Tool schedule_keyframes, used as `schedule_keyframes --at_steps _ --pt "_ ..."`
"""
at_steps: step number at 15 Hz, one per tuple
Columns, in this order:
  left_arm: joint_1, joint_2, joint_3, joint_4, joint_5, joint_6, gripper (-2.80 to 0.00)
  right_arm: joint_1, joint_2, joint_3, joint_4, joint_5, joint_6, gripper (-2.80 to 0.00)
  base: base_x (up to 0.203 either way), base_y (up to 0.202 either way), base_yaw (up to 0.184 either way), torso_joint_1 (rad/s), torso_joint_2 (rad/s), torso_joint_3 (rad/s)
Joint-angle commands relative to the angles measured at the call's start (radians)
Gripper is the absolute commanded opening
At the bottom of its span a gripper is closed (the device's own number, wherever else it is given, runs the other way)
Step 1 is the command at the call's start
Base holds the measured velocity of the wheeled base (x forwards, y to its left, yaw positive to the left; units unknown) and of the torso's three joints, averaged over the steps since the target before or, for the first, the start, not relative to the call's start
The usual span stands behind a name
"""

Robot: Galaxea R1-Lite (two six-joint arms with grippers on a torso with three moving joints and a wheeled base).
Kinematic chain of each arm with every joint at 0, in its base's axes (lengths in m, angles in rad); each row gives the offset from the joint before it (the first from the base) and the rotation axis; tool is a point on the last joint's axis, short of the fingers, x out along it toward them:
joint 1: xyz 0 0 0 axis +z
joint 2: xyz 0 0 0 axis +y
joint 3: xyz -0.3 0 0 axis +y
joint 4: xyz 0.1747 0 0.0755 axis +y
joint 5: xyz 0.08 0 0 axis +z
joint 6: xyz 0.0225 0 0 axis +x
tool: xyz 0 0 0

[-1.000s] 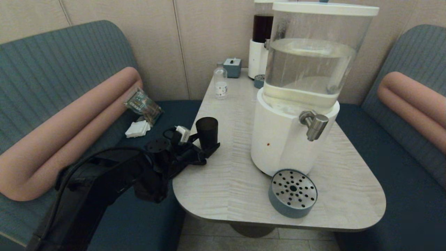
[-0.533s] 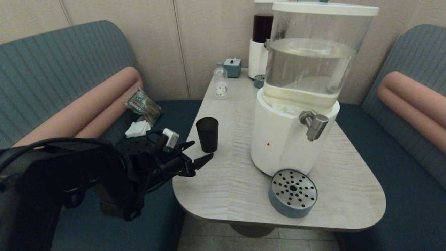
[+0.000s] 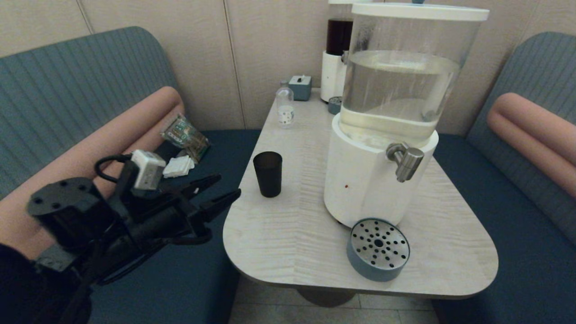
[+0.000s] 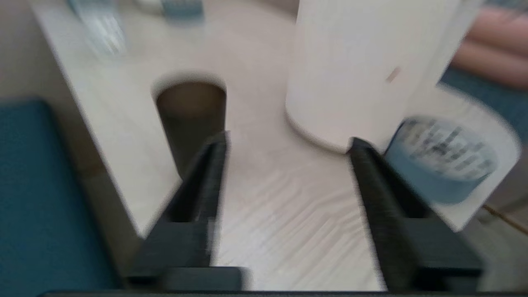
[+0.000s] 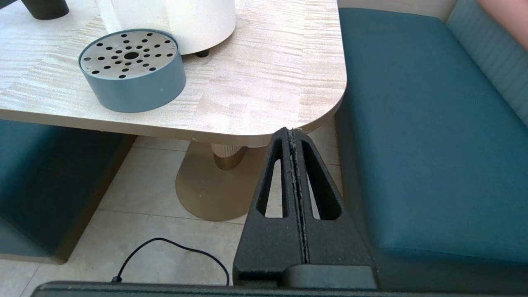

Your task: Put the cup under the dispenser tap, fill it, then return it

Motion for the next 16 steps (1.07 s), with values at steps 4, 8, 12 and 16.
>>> schedule_keyframes --at_steps 4,8,12,16 --pt "0.0 -0.46 0.144 0.02 0.171 -0.002 -2.8 0.0 0.001 0.0 0.0 0.0 0.0 -2.8 0.0 0.0 0.0 0.0 0.0 0.0" --pt "0.026 -0.843 0.174 0.182 0.33 -0.027 -2.8 0.0 0.001 0.0 0.0 0.0 0.0 -2.8 0.0 0.0 0.0 0.0 0.0 0.0" --pt "0.146 -1.241 0.086 0.646 0.373 -0.036 -2.8 0.0 0.001 0.0 0.0 0.0 0.0 -2.8 0.0 0.0 0.0 0.0 0.0 0.0" --pt "0.269 -1.456 -0.079 1.086 0.38 -0.015 -2.8 0.0 0.001 0.0 0.0 0.0 0.0 -2.8 0.0 0.0 0.0 0.0 0.0 0.0"
